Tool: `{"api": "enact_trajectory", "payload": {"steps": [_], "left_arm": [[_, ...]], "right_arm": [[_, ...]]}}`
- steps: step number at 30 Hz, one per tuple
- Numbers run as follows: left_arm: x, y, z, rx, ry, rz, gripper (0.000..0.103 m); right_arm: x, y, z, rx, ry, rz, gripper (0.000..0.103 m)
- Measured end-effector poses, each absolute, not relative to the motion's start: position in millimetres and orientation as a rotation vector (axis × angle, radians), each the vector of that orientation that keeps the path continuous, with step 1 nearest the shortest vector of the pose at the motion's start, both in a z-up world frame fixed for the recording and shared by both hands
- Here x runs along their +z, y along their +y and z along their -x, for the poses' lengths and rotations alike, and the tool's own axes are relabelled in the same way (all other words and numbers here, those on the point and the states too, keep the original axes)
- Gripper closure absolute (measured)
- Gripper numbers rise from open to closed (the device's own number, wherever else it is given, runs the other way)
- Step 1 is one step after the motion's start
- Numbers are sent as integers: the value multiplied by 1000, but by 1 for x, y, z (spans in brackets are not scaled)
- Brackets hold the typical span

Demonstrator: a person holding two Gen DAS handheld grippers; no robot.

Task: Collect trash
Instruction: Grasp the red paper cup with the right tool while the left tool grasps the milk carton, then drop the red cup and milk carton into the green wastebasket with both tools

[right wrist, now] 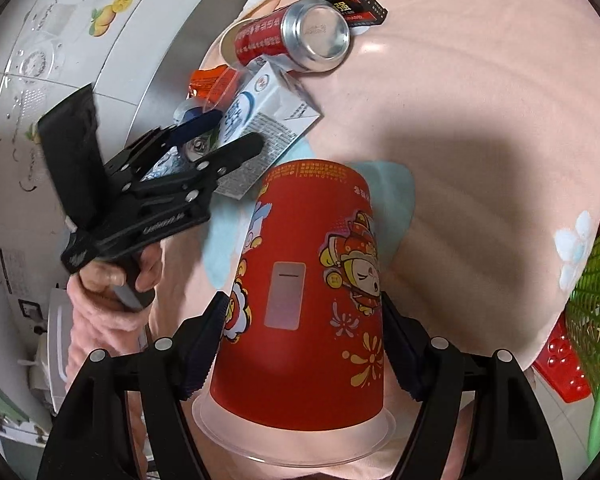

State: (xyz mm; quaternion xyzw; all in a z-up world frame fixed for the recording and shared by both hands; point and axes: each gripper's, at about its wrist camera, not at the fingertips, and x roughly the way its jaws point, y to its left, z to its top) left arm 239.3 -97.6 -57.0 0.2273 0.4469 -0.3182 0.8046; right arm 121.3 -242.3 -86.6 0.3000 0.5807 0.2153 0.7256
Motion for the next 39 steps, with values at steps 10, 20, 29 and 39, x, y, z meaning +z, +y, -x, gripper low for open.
{"api": "enact_trajectory", "payload": {"steps": [10,20,29,39], "left_arm": [[-65,-110,-230,-648,928,-486,32],[-54,-109,-202,-648,926,-364,34],[-31,-117,-176,-717,897,-297,34],[-8,-188,-133,-867,842,-313,34]], "right_arm": [[-78,-267,-97,490,1226,-751,33],[-83,-297,-92,471,1187,-879,33],[-61,-353,-76,376,1067,-890,33],[-58,-467,-32,-54,986,-708,33]]}}
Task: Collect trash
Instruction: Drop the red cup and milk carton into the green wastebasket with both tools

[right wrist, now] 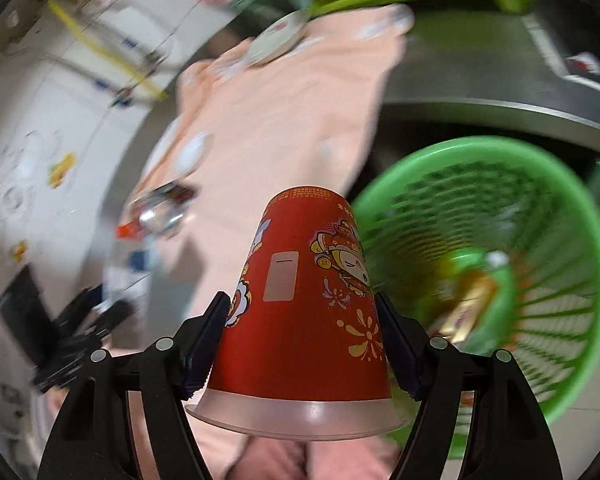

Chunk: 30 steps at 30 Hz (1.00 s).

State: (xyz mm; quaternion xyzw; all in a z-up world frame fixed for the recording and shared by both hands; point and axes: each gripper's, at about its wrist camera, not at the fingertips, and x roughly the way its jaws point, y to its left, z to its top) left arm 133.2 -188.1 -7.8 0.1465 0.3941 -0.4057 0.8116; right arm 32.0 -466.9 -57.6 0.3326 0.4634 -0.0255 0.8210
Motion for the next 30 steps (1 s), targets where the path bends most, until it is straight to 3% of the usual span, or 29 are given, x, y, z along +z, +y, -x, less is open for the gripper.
{"api": "enact_trajectory", "payload": {"steps": [8,11,26,30], "left_arm": [[-12,-277,-104,-982,853,-345,34],[-18,-307,-93,-1009,860,-379,34],[-59,-387,-64,-1042,938,-438,31],[-56,-383,-62,-1052,930,-419,23]], "right_arm": [[-96,-523,-13,-204,988,-713,31],[-101,-537,-2,-216,972,-745,25],[-65,-552,42,-245,887,-696,24],[-61,-548,45,-245,883,-679,24]]}}
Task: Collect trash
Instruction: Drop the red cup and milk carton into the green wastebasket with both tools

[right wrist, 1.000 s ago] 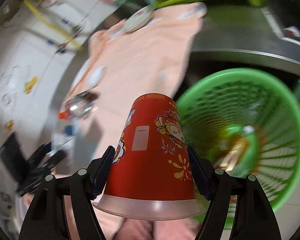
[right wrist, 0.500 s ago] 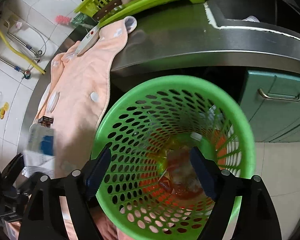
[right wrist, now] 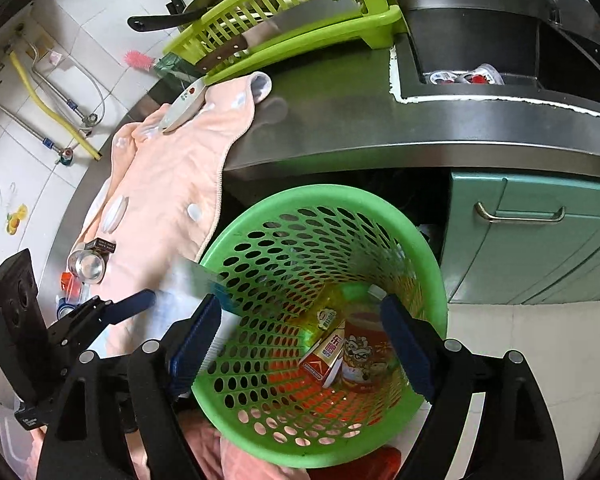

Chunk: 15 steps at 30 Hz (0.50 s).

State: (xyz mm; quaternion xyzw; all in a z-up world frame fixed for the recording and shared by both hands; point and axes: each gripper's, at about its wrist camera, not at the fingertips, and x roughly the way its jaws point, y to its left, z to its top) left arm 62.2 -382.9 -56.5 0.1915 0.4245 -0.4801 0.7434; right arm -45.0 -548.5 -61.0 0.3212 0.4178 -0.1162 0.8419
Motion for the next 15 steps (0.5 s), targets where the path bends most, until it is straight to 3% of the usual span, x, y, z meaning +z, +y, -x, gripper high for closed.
{"api": "enact_trajectory", "payload": {"steps": [15], "left_arm": [[-30,-300,-82,-904,866,-347,19]], "right_arm": [[-37,-507,18,-157,874,-591,24]]}}
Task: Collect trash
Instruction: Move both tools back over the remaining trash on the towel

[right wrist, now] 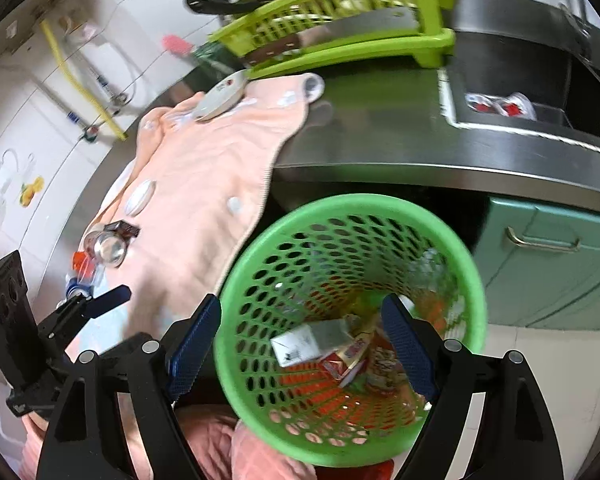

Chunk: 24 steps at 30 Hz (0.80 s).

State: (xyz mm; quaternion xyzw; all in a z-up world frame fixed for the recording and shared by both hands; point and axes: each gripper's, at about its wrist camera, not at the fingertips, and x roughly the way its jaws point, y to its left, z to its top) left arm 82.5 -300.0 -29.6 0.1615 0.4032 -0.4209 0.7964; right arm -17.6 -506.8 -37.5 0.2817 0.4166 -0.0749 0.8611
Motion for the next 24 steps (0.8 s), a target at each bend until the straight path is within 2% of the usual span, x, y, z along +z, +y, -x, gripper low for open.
{"api": "enact_trajectory", "payload": {"steps": [13,24], "left_arm": [[-5,-169,-132,-602,838,-220,19],[16,-35,-189,-254,827,-3,19]], "right_arm": [[-24,-423,-45,9,910,-454,24],[-17,-356,-97,145,937,-363,24]]}}
